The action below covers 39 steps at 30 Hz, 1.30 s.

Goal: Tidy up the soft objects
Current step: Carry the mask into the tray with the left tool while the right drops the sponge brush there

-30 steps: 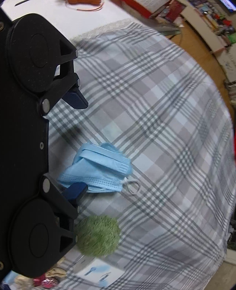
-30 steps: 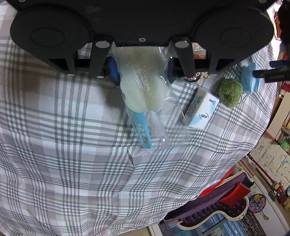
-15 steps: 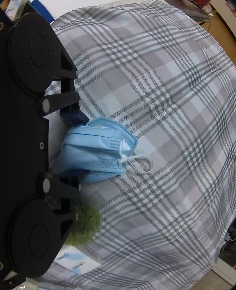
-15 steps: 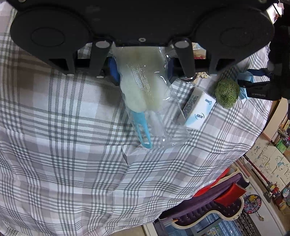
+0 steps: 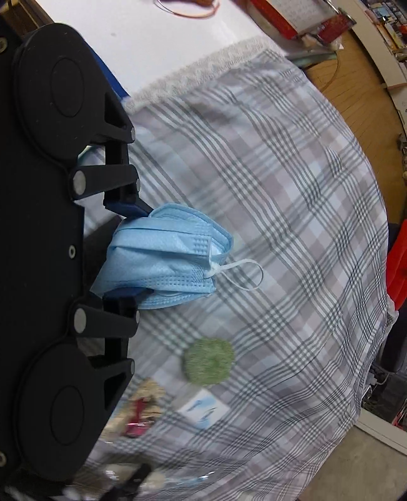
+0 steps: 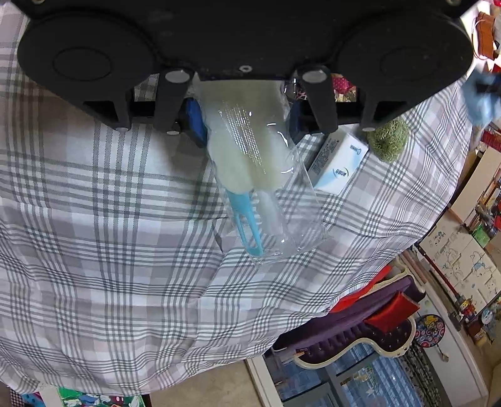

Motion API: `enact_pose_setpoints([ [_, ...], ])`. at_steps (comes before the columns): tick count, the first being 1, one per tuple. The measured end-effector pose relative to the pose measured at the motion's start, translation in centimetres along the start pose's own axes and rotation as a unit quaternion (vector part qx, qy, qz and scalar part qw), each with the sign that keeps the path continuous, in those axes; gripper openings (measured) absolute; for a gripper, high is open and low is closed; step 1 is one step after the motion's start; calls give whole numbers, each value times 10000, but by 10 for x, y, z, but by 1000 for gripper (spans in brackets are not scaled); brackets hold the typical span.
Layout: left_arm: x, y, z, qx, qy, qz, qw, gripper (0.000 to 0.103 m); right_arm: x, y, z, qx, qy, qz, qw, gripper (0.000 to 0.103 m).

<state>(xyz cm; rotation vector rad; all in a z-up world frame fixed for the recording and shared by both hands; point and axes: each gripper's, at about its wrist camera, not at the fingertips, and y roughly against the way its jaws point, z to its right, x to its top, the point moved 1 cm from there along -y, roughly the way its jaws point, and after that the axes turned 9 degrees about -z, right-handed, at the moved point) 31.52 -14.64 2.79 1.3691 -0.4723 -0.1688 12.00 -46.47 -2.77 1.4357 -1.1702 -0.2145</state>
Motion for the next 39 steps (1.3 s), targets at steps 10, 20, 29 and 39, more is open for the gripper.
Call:
enact_pose_setpoints([
  [10, -128, 7, -81, 499, 575, -168, 9970, 45, -16, 17, -21, -154, 548, 585, 9967, 52],
  [20, -179, -14, -121, 834, 1038, 21, 9911, 45, -24, 34, -32, -439, 705, 923, 9923, 51],
  [29, -189, -13, -126, 779, 1094, 157, 9908, 45, -6, 119, -28, -971, 1119, 1335, 9799, 51],
  [39, -193, -12, -119, 782, 1165, 205, 9899, 45, -16, 232, -55, -1000, 2195, 995, 9654, 51],
])
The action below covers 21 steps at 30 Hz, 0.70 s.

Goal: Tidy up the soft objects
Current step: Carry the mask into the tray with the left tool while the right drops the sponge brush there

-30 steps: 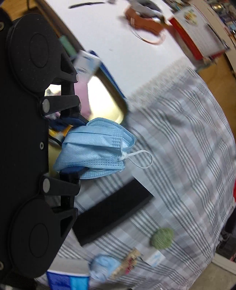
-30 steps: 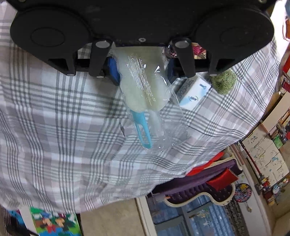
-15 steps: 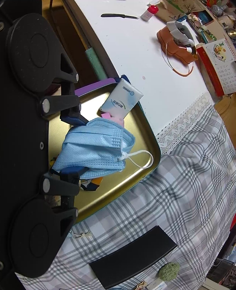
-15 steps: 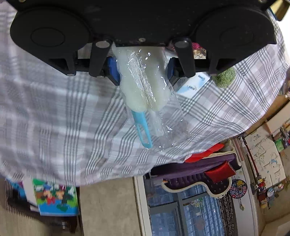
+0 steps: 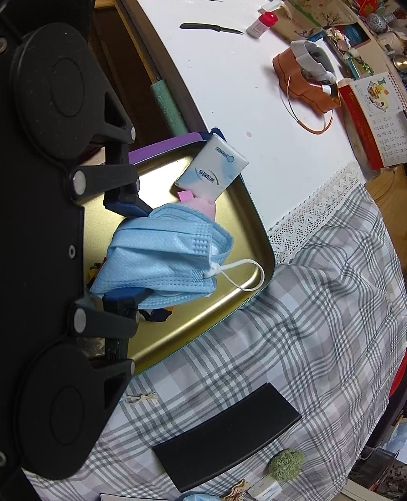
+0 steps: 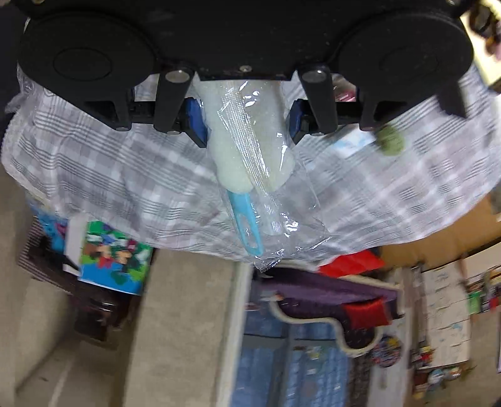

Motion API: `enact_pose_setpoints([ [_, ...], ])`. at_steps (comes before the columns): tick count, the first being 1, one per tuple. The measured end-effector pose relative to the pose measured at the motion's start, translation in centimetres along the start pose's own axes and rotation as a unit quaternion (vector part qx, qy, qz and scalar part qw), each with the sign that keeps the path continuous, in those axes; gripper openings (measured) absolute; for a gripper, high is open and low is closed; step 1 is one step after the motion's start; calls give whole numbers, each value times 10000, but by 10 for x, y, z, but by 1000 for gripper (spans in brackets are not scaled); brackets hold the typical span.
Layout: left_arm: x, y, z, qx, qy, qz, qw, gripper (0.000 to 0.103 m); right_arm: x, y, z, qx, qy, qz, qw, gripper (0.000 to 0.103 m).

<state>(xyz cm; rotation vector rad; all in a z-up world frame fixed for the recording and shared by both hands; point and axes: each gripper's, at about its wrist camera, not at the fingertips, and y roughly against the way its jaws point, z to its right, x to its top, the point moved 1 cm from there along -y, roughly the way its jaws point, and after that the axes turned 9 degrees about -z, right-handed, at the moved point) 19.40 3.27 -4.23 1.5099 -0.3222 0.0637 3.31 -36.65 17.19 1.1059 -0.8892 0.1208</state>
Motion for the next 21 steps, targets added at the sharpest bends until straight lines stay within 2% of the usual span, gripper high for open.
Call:
enact_pose_setpoints([
  [4, -6, -3, 0, -57, 70, -98, 9999, 45, -16, 20, -47, 1078, 402, -308, 9929, 51],
  [6, -9, -6, -1, -86, 92, -154, 9998, 45, -28, 17, -81, 1543, 641, -526, 9845, 51],
  [10, -15, -11, -3, -187, 113, -287, 9993, 45, -54, -3, -154, 2216, 1086, -1130, 9625, 51],
  [15, -22, -17, -6, -213, 101, -435, 9988, 45, -80, -33, -229, 2548, 1326, -1834, 9401, 51],
  [19, -27, -20, -9, -347, 77, -517, 9980, 63, -92, -47, -269, 2604, 1456, -2091, 9313, 51],
  [21, -29, -19, -9, -428, 46, -527, 9977, 64, -92, -52, -281, 2603, 1545, -2167, 9281, 51],
])
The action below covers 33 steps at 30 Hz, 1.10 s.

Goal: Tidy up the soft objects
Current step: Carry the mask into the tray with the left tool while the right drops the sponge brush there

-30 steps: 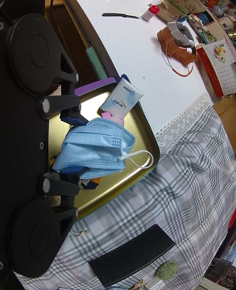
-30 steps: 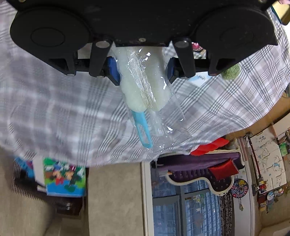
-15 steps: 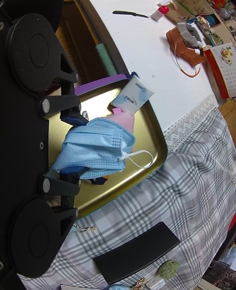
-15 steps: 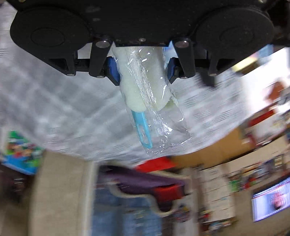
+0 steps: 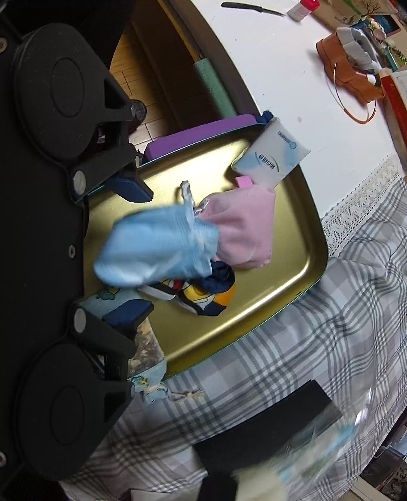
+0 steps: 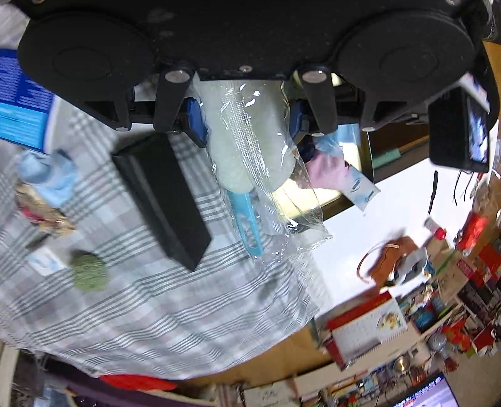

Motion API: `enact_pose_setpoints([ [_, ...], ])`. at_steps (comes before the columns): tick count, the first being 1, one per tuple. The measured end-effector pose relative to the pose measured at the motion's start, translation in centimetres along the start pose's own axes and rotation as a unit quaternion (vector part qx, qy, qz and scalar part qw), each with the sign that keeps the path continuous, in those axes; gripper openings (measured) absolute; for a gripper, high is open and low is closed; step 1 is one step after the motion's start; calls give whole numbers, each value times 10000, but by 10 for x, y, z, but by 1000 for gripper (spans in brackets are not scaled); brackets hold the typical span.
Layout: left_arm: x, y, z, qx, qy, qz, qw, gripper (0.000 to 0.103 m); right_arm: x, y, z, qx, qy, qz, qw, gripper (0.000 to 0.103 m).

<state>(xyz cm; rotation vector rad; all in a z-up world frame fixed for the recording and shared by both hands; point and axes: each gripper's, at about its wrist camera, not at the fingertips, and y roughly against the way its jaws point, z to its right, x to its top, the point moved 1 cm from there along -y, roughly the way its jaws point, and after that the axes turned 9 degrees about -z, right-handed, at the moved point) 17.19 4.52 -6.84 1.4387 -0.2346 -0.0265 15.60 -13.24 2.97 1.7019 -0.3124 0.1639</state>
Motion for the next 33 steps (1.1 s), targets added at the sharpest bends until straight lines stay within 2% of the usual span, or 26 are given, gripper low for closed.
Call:
enact_pose_setpoints([
  [9, -1, -7, -5, -40, 64, -177, 9998, 66, 31, -38, -33, 50, 296, -230, 9993, 52],
  [14, 1, -7, -5, -44, 119, -152, 9998, 66, 44, -62, -52, 13, 476, -301, 9984, 53],
  [15, 1, -6, -4, -44, 115, -151, 9998, 66, 45, -65, -56, -7, 503, -301, 9983, 55],
  [16, 1, -7, -4, -34, 112, -159, 9998, 66, 46, -69, -59, -44, 526, -310, 9981, 62],
  [17, 1, -7, -3, -10, 111, -165, 9998, 66, 47, -72, -61, -103, 549, -314, 9979, 64],
  [23, 1, -10, -4, 60, 136, -186, 9997, 66, 41, -82, -62, -513, 610, -396, 9960, 64],
  [29, 1, -10, -5, 171, 194, -135, 9996, 66, 31, -78, -57, -1213, 682, -225, 9900, 63],
  [33, 0, -10, -4, 247, 179, -105, 9995, 66, 24, -73, -53, -1427, 702, -168, 9871, 63],
])
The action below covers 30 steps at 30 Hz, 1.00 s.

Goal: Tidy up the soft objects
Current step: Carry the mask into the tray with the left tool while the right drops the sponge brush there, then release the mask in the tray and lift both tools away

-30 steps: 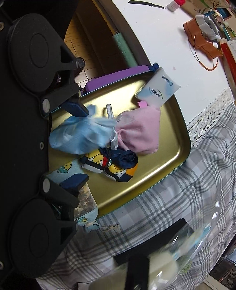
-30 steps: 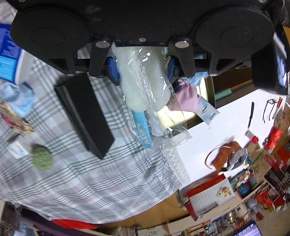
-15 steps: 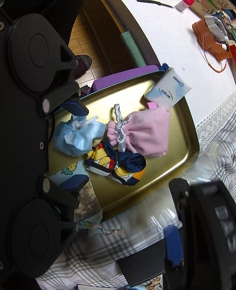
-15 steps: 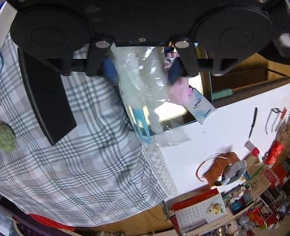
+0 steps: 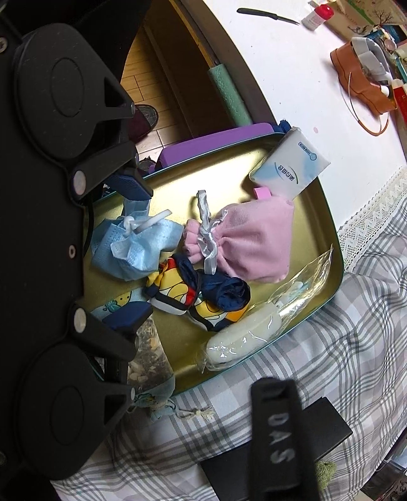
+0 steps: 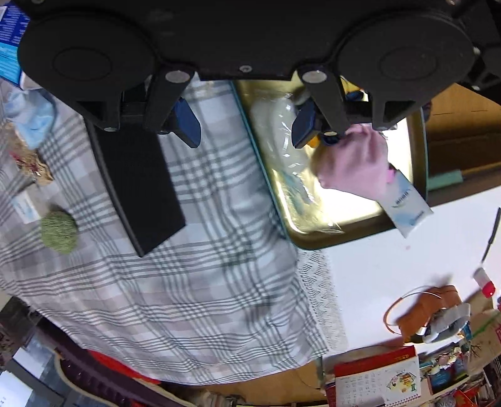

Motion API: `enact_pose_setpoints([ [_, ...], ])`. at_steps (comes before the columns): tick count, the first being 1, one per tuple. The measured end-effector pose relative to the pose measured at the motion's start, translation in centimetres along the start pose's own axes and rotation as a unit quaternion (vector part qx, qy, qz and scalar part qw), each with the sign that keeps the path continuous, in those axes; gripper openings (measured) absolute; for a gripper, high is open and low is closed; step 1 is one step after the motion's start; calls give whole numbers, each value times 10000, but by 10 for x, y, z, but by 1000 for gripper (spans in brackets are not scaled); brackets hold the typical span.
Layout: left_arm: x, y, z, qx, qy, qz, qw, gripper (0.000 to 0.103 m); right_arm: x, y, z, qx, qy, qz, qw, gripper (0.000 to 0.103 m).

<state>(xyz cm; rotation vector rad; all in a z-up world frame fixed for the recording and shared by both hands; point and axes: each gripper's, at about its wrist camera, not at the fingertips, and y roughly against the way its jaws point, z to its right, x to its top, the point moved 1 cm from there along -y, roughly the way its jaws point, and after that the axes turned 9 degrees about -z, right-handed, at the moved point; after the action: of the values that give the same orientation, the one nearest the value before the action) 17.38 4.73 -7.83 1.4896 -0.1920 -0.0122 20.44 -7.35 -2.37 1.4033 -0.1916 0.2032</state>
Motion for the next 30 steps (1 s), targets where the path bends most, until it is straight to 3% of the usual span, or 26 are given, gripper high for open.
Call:
enact_pose_setpoints([
  [8, 0, -2, 3, 74, -60, -1, 10000, 66, -18, 1, 3, -216, 3, 2, 9998, 63],
  [21, -1, -2, 6, 125, -99, 2, 9999, 66, -34, -6, 9, -205, -64, -204, 9996, 62],
  [30, -1, -5, 8, -27, -174, -133, 9998, 66, -44, -3, 16, -241, -110, -238, 9994, 62],
])
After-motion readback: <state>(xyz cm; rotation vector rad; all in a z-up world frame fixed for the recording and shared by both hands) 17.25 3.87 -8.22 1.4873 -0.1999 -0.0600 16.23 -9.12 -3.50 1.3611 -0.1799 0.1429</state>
